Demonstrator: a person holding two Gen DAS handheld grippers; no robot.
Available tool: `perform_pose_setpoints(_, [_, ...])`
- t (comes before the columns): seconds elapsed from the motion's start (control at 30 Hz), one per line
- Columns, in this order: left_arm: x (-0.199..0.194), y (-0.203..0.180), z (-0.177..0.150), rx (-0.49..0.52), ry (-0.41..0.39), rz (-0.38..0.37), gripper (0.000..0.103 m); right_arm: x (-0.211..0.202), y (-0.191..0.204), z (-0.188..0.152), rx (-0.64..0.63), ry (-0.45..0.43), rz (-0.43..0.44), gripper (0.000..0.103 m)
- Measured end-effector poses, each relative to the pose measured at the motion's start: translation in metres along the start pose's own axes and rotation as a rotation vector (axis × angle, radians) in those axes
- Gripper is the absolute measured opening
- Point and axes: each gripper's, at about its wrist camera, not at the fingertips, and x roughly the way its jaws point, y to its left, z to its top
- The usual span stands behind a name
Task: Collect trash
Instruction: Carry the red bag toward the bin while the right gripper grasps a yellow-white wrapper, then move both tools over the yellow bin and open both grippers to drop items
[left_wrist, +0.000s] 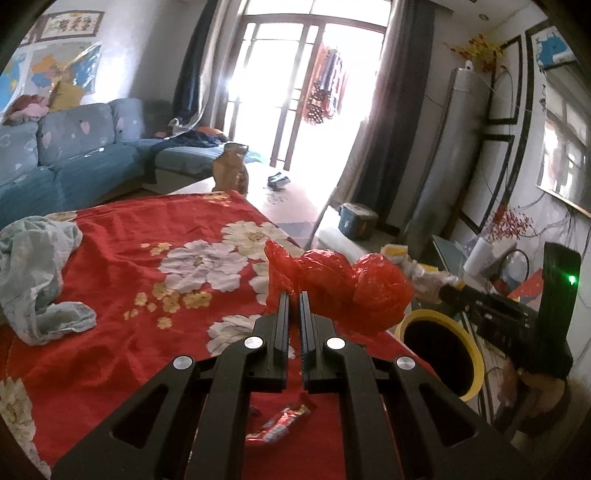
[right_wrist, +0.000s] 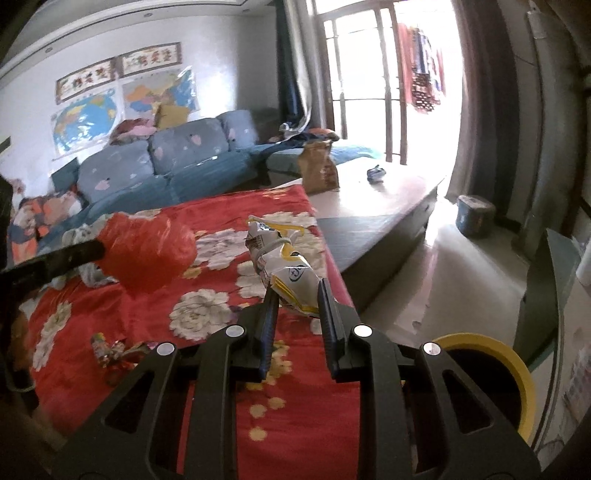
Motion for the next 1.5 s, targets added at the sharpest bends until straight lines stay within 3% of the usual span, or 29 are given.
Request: perform_pose_setpoints(1.5, [0.076,-0.155,-0.05,0.296,0.176,-0.193,0.005,-0.026,-0.138,-0.044,0.307,0.013,-0.225,0.016])
